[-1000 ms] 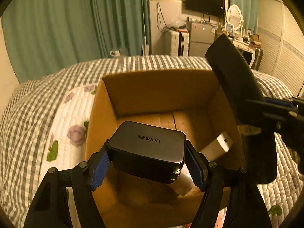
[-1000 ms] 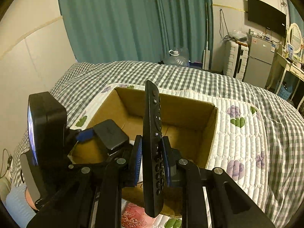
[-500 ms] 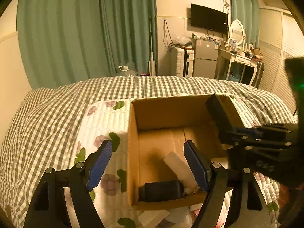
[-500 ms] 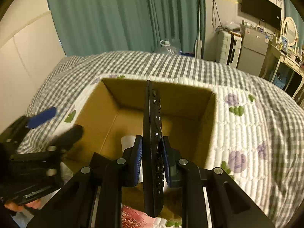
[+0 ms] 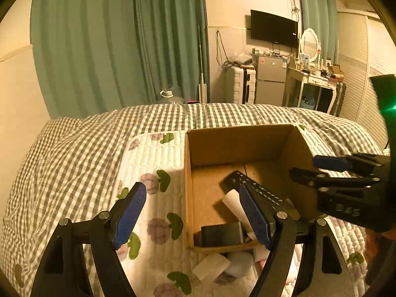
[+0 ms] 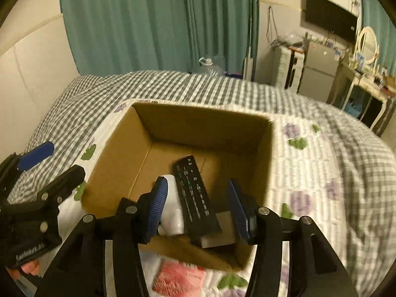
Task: Organize rigid objects
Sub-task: 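Lower the charger and remote into the box and open both grippers, then grasp the white plug with the left gripper while the right grasps the pink card case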
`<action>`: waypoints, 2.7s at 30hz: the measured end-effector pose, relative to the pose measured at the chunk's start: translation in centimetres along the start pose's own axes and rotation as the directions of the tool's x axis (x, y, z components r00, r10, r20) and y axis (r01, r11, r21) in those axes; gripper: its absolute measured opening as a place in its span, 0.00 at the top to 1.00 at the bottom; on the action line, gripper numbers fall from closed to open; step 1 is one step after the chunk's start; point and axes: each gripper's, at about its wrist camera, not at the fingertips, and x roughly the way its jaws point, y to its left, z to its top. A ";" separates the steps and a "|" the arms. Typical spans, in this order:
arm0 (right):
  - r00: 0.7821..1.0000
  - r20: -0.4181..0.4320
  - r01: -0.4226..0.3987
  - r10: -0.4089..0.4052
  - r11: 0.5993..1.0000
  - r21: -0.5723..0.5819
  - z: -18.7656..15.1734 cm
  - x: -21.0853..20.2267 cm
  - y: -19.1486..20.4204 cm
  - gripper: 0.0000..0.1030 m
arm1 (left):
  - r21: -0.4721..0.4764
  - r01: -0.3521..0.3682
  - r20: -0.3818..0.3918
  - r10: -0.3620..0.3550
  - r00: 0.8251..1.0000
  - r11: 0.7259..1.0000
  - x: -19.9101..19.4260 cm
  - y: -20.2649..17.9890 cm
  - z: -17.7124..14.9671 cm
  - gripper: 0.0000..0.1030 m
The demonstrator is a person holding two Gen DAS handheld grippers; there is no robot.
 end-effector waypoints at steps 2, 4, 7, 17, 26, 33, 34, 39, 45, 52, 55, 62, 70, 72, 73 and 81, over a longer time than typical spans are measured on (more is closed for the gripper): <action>1.000 0.018 0.021 -0.021 1.000 -0.010 -0.4 -2.0 0.2 0.47 | 0.001 -0.004 0.008 0.003 1.000 1.000 -1.4 0.1 -0.3 0.22; 0.998 0.035 0.047 -0.047 0.999 -0.018 -1.1 -4.0 0.4 0.40 | 0.002 -0.013 0.012 0.013 1.000 1.000 -2.7 0.1 -0.7 0.20; 0.996 0.053 0.075 -0.073 0.997 -0.036 -2.4 -6.4 1.0 0.37 | -0.007 -0.012 0.022 0.012 1.000 1.000 -4.4 0.2 -1.7 0.12; 0.985 0.055 0.166 -0.163 0.985 -0.055 -7.0 -7.3 2.8 0.09 | -0.042 0.000 -0.062 -0.003 0.998 0.999 -4.2 1.0 -6.6 0.12; 0.982 -0.092 0.162 -0.164 0.986 -0.031 -10.7 -0.8 2.9 0.09 | -0.068 -0.013 -0.137 0.003 0.991 0.998 -1.6 1.4 -10.1 0.11; 0.975 -0.200 0.100 -0.102 0.995 -0.021 -13.7 4.6 3.4 0.09 | -0.053 -0.022 -0.189 0.012 0.982 0.998 0.2 0.8 -11.5 0.11; 0.974 -0.211 0.087 -0.087 0.996 -0.008 -13.9 5.3 3.3 0.09 | -0.046 -0.022 -0.191 0.013 0.981 0.999 0.4 0.7 -11.7 0.11; 0.968 -0.251 0.023 -0.015 0.999 0.030 -14.2 7.3 3.0 0.11 | -0.034 -0.027 -0.230 0.018 0.973 0.999 1.5 0.2 -12.3 0.11; 0.972 -0.232 0.037 -0.031 0.999 0.021 -14.7 7.3 2.8 0.26 | -0.037 -0.051 -0.277 0.039 0.960 0.998 2.8 -0.1 -12.3 0.11; 0.986 -0.156 0.066 -0.056 0.996 0.061 -14.7 3.9 0.8 0.27 | 0.010 -0.077 -0.318 0.076 0.945 0.997 5.6 -1.2 -13.0 0.11; 0.986 -0.163 0.055 -0.038 0.994 0.096 -14.9 3.7 -0.3 0.27 | 0.044 -0.078 -0.328 0.088 0.941 0.996 6.6 -1.7 -13.0 0.13; 0.981 -0.193 0.048 -0.026 0.993 0.108 -14.8 4.3 0.5 0.27 | 0.188 -0.086 -0.294 0.140 0.945 0.978 7.7 -3.5 -12.4 0.16; 0.978 -0.208 0.019 0.017 0.985 0.170 -14.5 5.1 -0.1 0.28 | 0.250 0.006 -0.328 0.079 0.941 0.968 8.6 -4.3 -12.1 0.60; 0.979 -0.205 0.033 0.000 0.986 0.161 -14.6 4.9 -0.2 0.28 | 0.271 0.009 -0.319 0.082 0.944 0.963 8.3 -4.7 -12.4 0.67; 0.979 -0.202 0.041 -0.009 0.987 0.155 -14.6 4.7 0.1 0.28 | 0.265 0.020 -0.319 0.069 0.945 0.964 7.9 -4.6 -12.6 0.69; 0.986 -0.158 0.067 -0.048 0.990 0.121 -14.7 2.0 0.3 0.28 | 0.214 0.060 -0.274 0.000 0.962 0.975 3.2 -3.6 -13.1 0.76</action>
